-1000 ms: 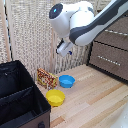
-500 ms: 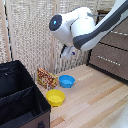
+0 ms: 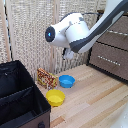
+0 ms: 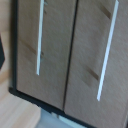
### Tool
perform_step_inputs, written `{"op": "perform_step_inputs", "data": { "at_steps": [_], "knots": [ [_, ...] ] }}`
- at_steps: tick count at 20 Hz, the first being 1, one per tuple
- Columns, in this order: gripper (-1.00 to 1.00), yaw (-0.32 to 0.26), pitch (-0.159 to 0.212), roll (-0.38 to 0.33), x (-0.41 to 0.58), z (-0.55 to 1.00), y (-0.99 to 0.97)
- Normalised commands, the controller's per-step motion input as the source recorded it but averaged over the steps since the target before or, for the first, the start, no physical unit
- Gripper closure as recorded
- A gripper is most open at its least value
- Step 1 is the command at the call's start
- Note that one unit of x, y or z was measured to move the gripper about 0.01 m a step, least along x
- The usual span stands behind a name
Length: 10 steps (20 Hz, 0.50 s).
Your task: Kindly move your gripper toward the top drawer's handle. With caution, hold the handle robustly using your gripper and pull open the top drawer. Let the handle go. Relocate your gripper to the bowl placed in the background. Gently hold the bowl using your gripper. Bring the gripper and the bowl to the ajar drawer. Softly release the bowl into it.
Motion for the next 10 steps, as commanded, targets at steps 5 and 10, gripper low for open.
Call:
{"op": "perform_step_inputs", "data": {
  "at_steps": [5,10],
  "knots": [
    [-1.0,-0.13,-0.006,-0.131,-0.076,0.28,-0.43],
    [-1.0,-0.008,-0.102,-0.086,-0.062,0.11,-0.91]
  ]
}}
